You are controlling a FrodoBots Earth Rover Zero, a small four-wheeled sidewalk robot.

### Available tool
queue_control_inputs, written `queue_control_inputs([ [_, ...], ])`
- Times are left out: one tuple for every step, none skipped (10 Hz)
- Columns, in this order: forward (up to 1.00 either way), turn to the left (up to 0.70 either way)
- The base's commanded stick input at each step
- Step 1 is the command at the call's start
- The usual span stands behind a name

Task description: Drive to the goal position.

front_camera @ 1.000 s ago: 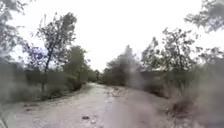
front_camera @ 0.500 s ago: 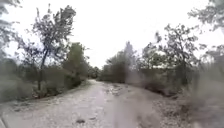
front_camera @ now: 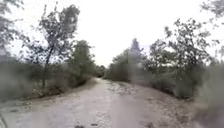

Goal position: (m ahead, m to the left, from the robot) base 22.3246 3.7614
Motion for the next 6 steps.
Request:
queue_control_inputs([
  [0.45,0.00],
  [0.45,0.00],
  [0.45,0.00],
  [0.45,0.00],
  [0.45,0.00],
  [0.45,0.00],
])
